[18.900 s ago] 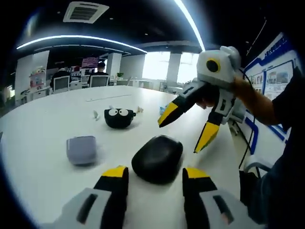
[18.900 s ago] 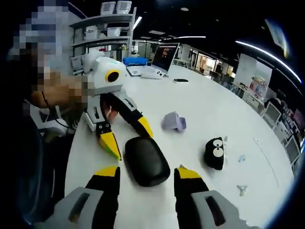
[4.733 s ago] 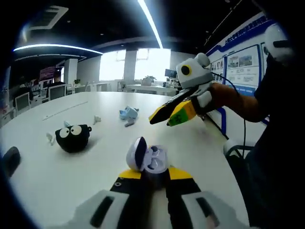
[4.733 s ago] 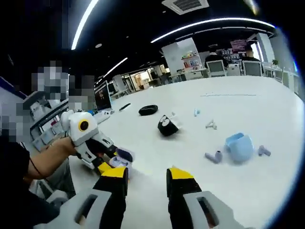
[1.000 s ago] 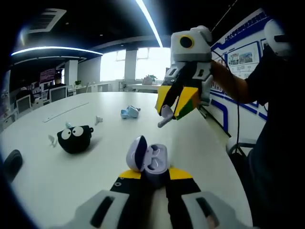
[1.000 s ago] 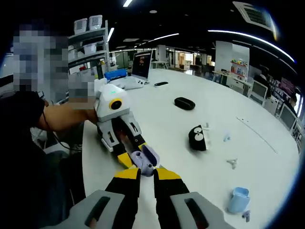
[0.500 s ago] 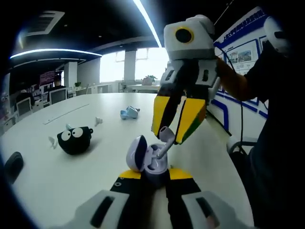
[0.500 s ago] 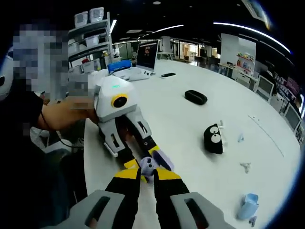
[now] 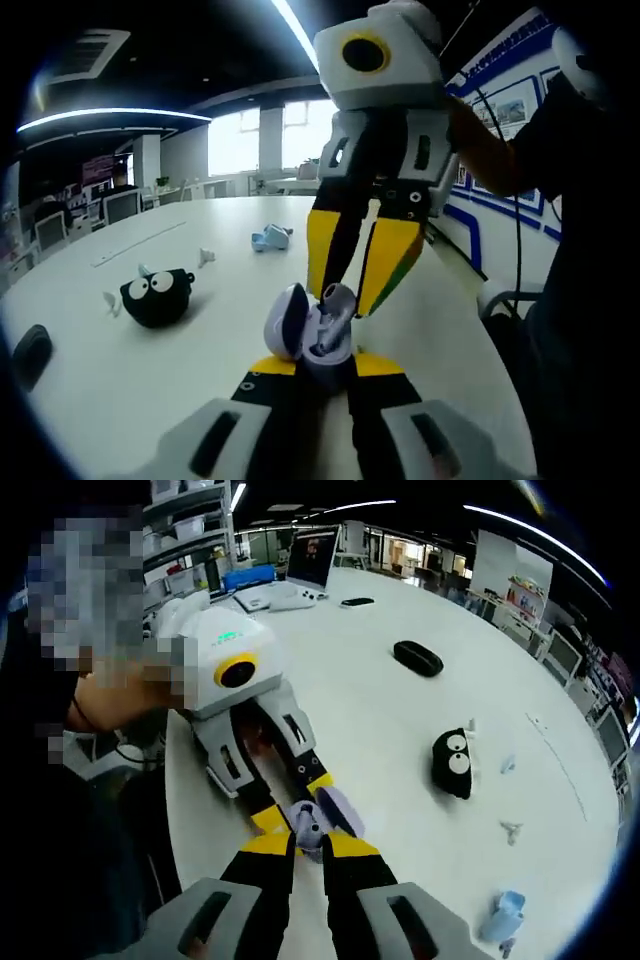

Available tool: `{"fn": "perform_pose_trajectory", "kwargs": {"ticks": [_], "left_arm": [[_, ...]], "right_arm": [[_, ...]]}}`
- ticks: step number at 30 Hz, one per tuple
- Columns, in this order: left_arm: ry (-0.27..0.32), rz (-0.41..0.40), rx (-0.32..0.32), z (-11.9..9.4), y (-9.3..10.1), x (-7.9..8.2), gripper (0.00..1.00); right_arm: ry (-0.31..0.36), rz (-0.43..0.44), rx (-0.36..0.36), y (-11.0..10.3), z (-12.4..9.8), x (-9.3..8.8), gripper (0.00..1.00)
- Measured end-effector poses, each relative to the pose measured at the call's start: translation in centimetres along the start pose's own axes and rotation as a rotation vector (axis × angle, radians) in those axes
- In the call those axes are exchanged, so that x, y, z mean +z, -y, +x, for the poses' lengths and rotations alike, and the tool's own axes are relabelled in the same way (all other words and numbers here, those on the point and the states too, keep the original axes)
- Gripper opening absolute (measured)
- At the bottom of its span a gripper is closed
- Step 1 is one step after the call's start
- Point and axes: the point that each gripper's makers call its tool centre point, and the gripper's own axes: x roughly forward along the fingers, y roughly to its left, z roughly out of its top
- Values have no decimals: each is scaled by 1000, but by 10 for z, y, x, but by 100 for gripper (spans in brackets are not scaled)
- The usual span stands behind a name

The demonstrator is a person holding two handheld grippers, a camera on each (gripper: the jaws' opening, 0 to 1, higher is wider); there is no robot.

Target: Pick up the earbuds from the table and place the earbuds into the earbud case

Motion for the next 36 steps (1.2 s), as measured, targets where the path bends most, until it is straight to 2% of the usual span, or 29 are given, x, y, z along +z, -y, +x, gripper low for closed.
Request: {"fn": "perform_pose_trajectory", "kwargs": {"ticks": [7, 14, 36], "left_arm": [[0, 6, 1, 0, 1, 0, 19], [1, 8, -1, 0, 1, 0, 19], [0, 9, -3, 0, 2, -1, 19]], "right_arm": [[-31, -13, -15, 2, 1, 5, 11], [-69, -29, -21, 0, 2, 0, 11], [16, -14, -35, -2, 2, 20, 11]]}}
